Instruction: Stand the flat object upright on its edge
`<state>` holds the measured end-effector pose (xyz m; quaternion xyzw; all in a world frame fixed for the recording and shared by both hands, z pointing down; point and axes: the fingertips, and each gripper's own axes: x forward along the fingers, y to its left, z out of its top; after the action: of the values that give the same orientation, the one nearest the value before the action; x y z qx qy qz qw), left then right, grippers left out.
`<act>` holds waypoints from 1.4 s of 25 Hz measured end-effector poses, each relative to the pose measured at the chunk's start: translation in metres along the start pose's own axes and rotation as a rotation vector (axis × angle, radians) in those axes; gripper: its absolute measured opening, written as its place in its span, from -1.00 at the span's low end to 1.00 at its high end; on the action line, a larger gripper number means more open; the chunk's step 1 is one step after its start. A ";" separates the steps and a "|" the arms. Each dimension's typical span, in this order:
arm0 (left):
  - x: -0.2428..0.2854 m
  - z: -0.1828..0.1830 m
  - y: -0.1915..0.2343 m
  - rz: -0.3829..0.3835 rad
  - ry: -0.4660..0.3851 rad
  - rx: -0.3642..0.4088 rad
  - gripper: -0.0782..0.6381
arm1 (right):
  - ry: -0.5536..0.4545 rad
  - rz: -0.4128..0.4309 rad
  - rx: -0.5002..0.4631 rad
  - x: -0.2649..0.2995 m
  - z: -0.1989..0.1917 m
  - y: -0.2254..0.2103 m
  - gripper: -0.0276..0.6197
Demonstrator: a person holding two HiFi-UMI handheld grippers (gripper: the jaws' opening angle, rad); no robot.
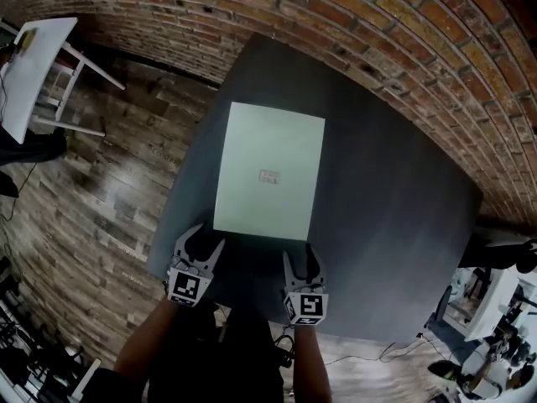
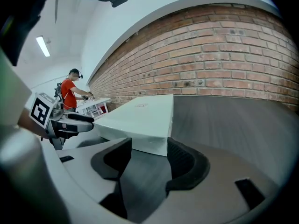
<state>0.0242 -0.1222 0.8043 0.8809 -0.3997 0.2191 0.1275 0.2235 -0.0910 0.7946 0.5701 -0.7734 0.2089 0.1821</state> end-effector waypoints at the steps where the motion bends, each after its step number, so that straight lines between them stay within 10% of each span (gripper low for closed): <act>1: 0.002 -0.003 0.000 -0.001 0.008 -0.001 -0.22 | 0.006 0.006 -0.001 0.002 -0.003 0.000 -0.19; 25: 0.017 -0.005 -0.011 -0.053 0.011 -0.052 -0.18 | 0.006 0.075 0.010 0.026 -0.019 -0.001 -0.10; 35: -0.007 0.012 -0.019 -0.099 -0.028 0.060 -0.11 | 0.000 0.085 -0.045 0.004 -0.007 0.014 -0.09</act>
<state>0.0375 -0.1097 0.7896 0.9060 -0.3508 0.2119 0.1062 0.2096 -0.0867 0.8005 0.5326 -0.8013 0.1992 0.1859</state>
